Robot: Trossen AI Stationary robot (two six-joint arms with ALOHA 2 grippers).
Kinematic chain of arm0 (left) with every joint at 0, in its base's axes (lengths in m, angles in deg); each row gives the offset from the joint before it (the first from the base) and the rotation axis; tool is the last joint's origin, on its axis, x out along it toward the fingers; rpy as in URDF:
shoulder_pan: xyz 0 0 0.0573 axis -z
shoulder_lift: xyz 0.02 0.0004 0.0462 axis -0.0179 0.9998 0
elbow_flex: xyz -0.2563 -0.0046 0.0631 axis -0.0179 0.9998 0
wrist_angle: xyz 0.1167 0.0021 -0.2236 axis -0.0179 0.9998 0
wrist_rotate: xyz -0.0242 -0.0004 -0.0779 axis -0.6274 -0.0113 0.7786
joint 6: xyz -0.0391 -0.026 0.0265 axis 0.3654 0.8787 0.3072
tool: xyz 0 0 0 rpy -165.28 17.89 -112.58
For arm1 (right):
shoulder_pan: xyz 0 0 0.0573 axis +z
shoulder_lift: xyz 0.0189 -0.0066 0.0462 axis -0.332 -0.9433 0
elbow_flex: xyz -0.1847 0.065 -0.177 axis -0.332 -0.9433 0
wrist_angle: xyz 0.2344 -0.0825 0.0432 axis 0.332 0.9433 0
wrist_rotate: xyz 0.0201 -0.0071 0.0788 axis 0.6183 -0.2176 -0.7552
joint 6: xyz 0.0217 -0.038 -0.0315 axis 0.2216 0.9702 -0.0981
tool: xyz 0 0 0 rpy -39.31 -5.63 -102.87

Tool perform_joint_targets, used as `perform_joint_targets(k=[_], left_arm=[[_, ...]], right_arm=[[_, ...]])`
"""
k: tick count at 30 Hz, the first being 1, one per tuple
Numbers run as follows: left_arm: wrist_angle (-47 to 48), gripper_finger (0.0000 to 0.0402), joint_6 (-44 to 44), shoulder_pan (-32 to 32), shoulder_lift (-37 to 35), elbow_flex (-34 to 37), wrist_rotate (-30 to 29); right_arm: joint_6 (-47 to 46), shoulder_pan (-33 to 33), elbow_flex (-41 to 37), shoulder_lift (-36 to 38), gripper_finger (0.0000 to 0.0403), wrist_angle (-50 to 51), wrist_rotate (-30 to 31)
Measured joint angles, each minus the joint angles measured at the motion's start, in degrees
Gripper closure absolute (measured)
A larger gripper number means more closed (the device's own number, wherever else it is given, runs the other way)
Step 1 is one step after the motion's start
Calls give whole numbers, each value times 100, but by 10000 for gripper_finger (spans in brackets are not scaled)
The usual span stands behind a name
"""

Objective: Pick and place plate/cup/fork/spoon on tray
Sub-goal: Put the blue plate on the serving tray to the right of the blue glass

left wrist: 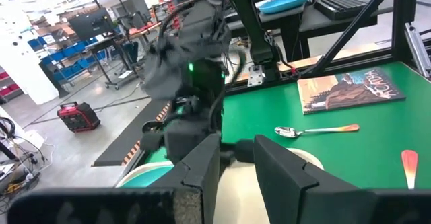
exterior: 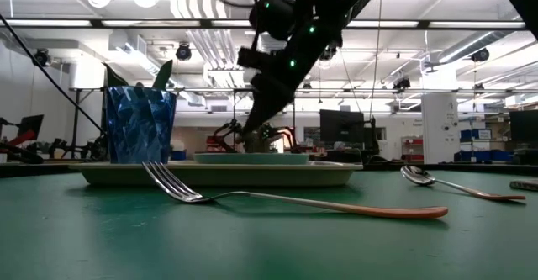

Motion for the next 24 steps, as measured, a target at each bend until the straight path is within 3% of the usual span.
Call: perform_joint_targets(k=[9, 20, 24], left_arm=[[5, 322, 2, 1, 26, 0, 0], [-11, 322, 1, 0, 52, 0, -3], [-9, 322, -37, 1, 52, 0, -15]], right_arm=[[-538, -7, 0, 530, 271, 544, 4], [-490, -860, 0, 1014, 378, 1930, 54], [-445, -1370, -66, 909, 393, 2097, 63]])
